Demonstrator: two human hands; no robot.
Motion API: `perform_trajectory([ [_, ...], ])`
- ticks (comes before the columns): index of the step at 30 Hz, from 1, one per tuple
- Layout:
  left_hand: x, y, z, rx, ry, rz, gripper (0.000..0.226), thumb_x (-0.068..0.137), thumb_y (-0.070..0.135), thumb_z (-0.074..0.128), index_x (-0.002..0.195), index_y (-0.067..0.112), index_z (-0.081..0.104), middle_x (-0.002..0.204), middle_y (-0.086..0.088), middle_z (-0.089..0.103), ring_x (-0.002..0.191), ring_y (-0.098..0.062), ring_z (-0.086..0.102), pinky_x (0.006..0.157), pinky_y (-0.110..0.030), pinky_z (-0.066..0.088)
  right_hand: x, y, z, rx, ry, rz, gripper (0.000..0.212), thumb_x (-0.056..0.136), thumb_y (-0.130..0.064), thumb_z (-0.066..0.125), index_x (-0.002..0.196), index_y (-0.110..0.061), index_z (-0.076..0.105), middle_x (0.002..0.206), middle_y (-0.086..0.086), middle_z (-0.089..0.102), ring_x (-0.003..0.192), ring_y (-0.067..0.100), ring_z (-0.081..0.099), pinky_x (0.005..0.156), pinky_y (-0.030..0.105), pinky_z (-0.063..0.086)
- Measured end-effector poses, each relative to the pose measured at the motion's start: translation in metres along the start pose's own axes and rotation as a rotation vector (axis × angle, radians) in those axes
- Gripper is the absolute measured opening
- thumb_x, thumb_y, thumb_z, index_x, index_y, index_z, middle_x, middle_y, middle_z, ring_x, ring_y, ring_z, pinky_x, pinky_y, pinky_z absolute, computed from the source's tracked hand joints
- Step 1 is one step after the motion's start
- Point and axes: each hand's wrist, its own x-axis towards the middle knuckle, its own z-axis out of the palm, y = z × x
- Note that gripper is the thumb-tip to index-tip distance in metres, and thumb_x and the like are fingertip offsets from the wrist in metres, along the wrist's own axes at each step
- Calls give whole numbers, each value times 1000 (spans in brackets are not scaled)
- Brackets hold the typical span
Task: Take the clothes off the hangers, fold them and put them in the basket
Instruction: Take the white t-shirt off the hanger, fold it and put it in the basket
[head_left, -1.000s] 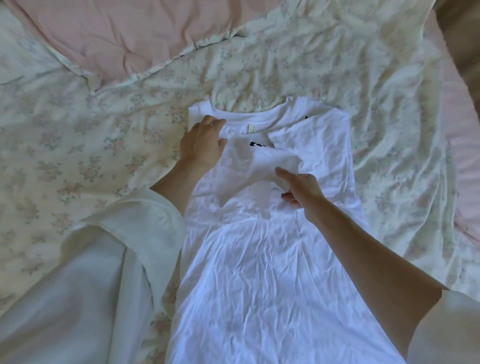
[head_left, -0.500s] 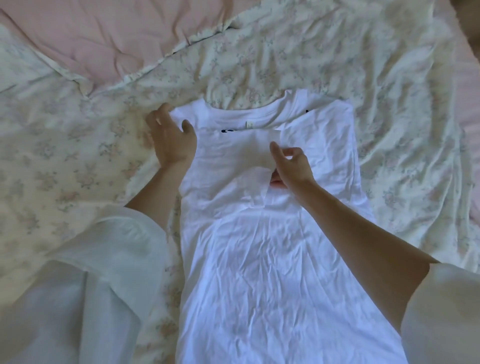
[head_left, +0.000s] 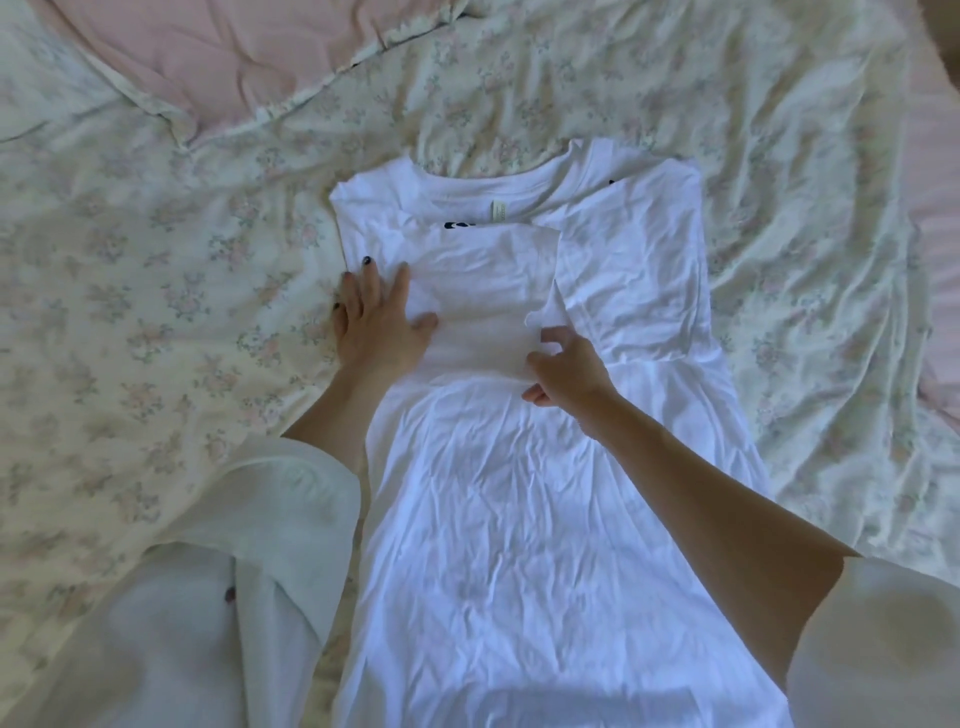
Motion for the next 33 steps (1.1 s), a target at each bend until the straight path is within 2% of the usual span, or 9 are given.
perform_trajectory([
  [3,-14,4,1,88,4,8,82,86,68,38,150,34,0,158,-3,-19,143,-31,-23,112,-59,-8,-9,9,-11,-83,108,-111,32,89,-10,44,119,-11,54,74,7,63,58,13,63,60,22,51],
  [6,-34,15,18,187,40,178,87,79,77,36,149,38,2,158,-2,-18,143,-29,-21,110,-62,-10,-3,5,-28,-161,255,-271,32,88,-6,44,117,-9,57,75,3,60,80,26,64,72,26,46],
  [12,-8,33,3,88,246,341,60,88,58,45,139,26,41,159,-2,7,147,-24,-5,113,-58,-6,45,-16,-76,-675,454,-451,47,89,-8,43,136,-13,42,135,12,44,125,30,40,99,44,36],
  [21,77,26,-69,98,54,26,123,64,70,67,148,29,-14,159,-2,-13,144,-29,-18,109,-64,-7,117,-79,-121,-964,290,-340,87,92,-33,53,149,-21,-11,158,0,-13,145,21,-13,115,54,-1],
  [24,84,27,-73,68,91,-17,114,67,62,72,150,25,2,153,-11,17,143,-32,9,111,-61,0,129,-91,-127,-839,208,-253,93,87,-41,59,149,-18,-6,158,5,7,146,24,-3,113,58,-1],
  [26,84,28,-78,44,180,24,88,72,51,73,141,17,31,135,-14,46,127,-35,39,109,-53,21,131,-93,-128,-877,192,-239,82,85,-37,63,147,-13,15,149,11,30,141,28,21,112,56,10],
  [28,78,31,-84,-24,181,113,56,80,39,71,123,7,53,111,-13,62,102,-34,55,87,-40,42,127,-95,-127,-957,216,-276,57,85,-33,61,133,-11,41,126,11,53,123,30,45,103,45,27],
  [30,70,31,-86,-92,186,169,34,84,32,69,101,2,63,83,-9,59,80,-30,56,66,-33,40,119,-93,-125,-984,270,-358,32,88,-30,56,112,-10,56,96,8,57,102,30,56,84,36,35],
  [33,55,28,-83,-171,319,225,25,86,26,65,71,8,58,57,1,47,66,-24,51,59,-27,33,101,-84,-122,-882,400,-481,16,90,-25,49,91,-10,55,82,6,53,82,28,52,70,31,33],
])
